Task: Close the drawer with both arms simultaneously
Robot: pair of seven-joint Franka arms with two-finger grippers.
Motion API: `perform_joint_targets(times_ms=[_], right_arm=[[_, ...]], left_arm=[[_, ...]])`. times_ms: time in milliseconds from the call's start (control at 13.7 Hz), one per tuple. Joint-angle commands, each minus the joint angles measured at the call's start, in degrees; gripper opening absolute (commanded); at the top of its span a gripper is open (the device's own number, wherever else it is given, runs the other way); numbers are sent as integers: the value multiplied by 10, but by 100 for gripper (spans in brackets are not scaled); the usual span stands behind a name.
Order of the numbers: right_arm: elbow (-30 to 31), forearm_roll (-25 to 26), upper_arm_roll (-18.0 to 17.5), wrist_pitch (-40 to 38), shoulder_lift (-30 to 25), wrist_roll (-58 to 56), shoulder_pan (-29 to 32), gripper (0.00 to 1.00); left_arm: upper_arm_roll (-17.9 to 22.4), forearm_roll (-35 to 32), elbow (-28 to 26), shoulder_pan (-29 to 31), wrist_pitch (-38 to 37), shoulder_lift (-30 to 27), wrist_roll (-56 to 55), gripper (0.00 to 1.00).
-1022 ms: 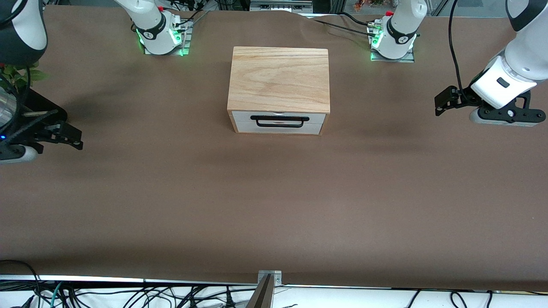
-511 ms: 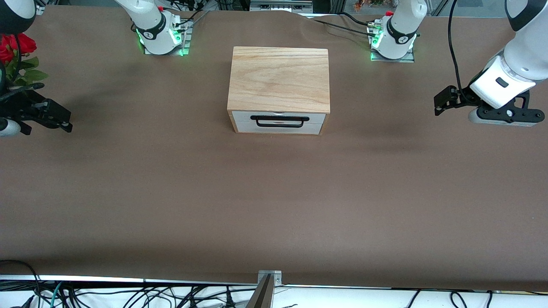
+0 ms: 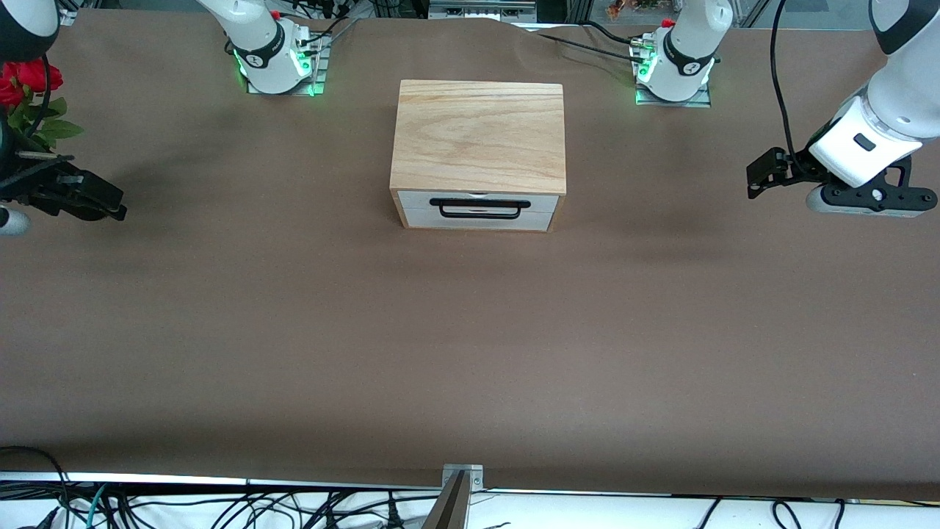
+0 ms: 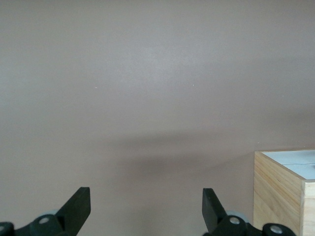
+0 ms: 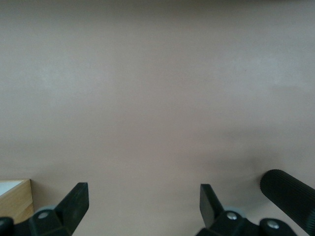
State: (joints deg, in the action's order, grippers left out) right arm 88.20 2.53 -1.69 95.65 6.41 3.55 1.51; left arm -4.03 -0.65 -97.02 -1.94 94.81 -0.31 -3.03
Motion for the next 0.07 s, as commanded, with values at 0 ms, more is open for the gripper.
perform_joint_targets(times_ms=[0], right_arm=[[-1, -2, -4, 3, 1, 6, 4, 100]], left_arm=[[-1, -10, 18, -4, -12, 7, 2, 100]])
